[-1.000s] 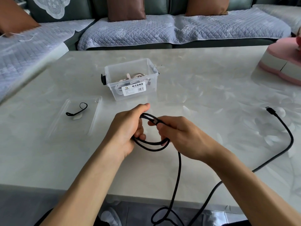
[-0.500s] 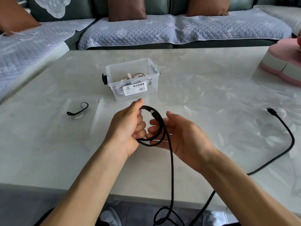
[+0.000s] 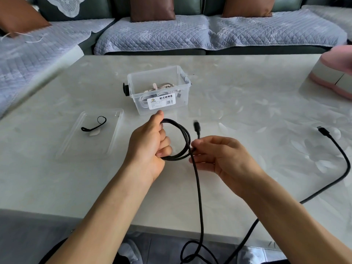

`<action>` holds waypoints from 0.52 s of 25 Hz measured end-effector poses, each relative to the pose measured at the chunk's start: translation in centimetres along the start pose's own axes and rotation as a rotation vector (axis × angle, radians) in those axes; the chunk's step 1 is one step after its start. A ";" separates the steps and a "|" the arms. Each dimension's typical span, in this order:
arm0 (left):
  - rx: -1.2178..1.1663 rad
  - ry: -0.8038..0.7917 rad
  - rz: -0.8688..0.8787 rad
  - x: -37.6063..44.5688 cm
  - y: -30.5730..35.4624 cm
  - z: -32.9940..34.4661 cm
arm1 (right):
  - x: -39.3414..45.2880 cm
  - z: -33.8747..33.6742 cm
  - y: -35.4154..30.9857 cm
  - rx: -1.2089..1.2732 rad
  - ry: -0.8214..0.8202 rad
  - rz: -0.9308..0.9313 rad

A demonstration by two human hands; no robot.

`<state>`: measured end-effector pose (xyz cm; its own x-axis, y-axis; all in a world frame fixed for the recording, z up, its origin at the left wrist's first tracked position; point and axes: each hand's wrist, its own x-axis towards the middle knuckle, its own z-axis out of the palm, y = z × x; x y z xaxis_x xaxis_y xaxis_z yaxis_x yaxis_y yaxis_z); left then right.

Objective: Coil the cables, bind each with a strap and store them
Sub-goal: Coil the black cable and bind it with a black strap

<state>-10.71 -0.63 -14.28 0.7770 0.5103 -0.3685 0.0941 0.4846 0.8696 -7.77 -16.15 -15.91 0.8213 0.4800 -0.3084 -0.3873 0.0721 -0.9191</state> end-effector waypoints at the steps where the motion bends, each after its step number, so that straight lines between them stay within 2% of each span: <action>1: 0.001 -0.003 -0.003 0.0 0.0 0.1 | 0.1 0.1 0.0 0.032 0.040 -0.025; 6: 0.120 -0.091 -0.035 -0.5 -0.5 0.5 | 0.0 0.9 0.3 -0.133 0.160 -0.168; 10: 0.168 -0.086 -0.017 -0.8 -0.9 0.8 | -0.3 1.0 0.1 -0.219 0.098 -0.196; 13: 0.170 -0.082 0.008 -0.8 -0.9 0.8 | -0.7 0.8 -0.1 -0.597 0.117 -0.392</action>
<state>-10.90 -2.00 -14.49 0.8256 0.4507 -0.3394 0.1861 0.3504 0.9179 -8.64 -15.80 -15.44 0.9055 0.4171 0.0775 0.2119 -0.2862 -0.9344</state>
